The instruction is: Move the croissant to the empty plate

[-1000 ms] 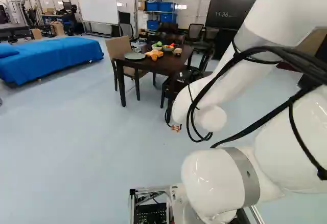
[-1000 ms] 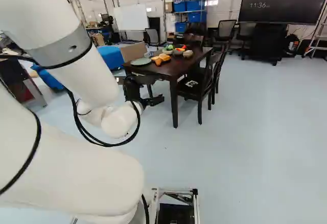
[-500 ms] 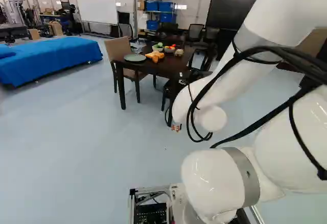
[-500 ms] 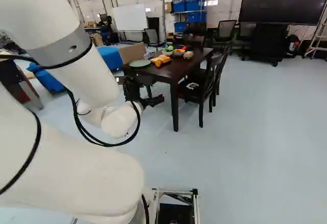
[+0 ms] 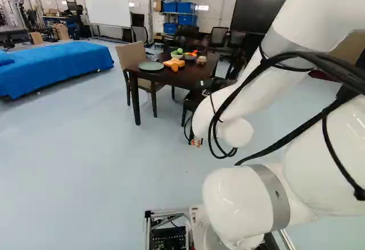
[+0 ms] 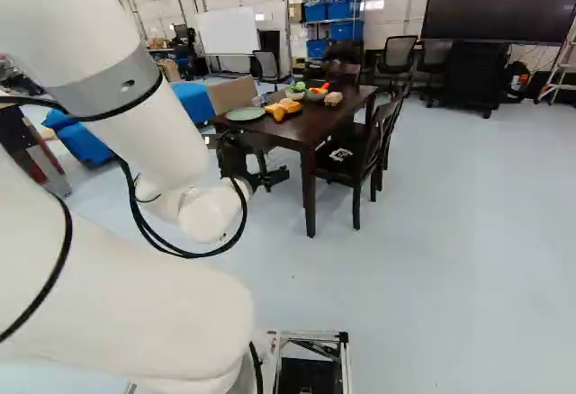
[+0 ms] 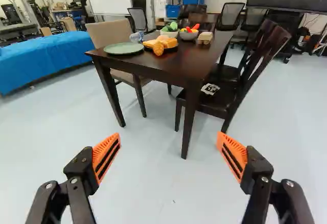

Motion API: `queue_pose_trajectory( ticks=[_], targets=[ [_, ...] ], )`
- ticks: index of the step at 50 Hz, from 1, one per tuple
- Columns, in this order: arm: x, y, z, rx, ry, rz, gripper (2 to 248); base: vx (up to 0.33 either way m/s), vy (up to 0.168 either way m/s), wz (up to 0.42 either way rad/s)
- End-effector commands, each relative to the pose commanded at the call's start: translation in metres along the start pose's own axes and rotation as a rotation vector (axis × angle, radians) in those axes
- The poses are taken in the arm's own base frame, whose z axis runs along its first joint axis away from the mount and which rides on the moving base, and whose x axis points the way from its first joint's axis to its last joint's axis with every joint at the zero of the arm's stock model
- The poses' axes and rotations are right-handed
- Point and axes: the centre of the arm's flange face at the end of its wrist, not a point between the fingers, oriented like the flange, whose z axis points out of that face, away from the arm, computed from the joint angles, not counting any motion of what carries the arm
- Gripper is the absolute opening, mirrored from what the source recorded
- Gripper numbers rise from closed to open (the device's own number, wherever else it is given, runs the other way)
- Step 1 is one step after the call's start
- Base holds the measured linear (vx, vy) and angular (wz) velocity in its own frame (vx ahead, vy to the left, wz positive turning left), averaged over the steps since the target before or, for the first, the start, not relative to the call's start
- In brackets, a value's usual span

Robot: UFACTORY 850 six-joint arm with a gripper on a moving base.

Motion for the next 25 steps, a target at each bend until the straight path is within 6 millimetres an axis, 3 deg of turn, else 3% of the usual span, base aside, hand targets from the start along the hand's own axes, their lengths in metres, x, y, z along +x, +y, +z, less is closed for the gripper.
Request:
queue_pose_trajectory(
  ticks=[25],
  targets=[
    [0.0000,0.0000,0.0000,0.000,0.000,0.000,247,0.110,0.006,-0.004]
  ],
)
